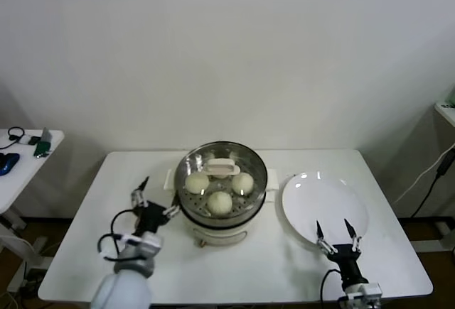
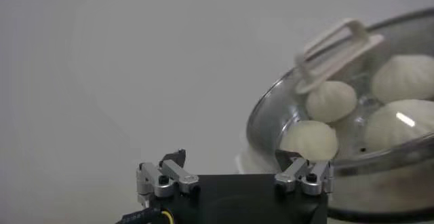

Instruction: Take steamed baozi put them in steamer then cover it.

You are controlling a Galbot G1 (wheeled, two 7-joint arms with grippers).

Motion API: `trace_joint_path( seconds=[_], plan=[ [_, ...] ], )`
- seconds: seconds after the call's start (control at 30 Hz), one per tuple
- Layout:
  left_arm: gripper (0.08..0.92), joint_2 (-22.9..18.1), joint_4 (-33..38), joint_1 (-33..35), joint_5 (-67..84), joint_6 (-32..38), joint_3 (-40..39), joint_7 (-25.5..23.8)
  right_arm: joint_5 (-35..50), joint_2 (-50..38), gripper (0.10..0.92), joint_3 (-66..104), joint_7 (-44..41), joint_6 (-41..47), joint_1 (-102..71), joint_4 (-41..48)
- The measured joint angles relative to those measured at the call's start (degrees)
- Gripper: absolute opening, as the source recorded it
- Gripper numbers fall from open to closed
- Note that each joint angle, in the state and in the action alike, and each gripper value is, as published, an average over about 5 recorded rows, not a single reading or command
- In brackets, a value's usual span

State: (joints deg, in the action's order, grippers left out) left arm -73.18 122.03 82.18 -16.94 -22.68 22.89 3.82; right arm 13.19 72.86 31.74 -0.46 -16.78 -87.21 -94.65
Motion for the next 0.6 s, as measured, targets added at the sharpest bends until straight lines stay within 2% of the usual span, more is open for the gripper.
trace_joint_path(
  seconds=[0.13, 0.3, 0.47, 0.6],
  plan=[
    [0.823, 0.64, -2.5, 3.6, 12.88, 12.57, 6.58, -0.16, 0.27, -0.15, 0.823, -0.03, -0.2, -0.64, -0.01, 0.15],
    [0.823, 0.66, -7.34, 5.86, 23.17, 25.76, 10.76, -1.03, 0.76, -0.28, 0.823, -0.14, -0.32, -1.49, 0.24, 0.72],
    [0.823, 0.34, -13.33, 6.6, 28.26, 35.88, 11.59, -1.77, 1.51, -0.27, 0.823, -0.15, -0.71, -2.06, 0.37, 1.25],
    [0.823, 0.18, -18.02, 6.63, 30.15, 41.41, 11.16, -2.06, 2.18, -0.26, 0.823, -0.14, -1.08, -2.22, 0.32, 1.5]
  ],
)
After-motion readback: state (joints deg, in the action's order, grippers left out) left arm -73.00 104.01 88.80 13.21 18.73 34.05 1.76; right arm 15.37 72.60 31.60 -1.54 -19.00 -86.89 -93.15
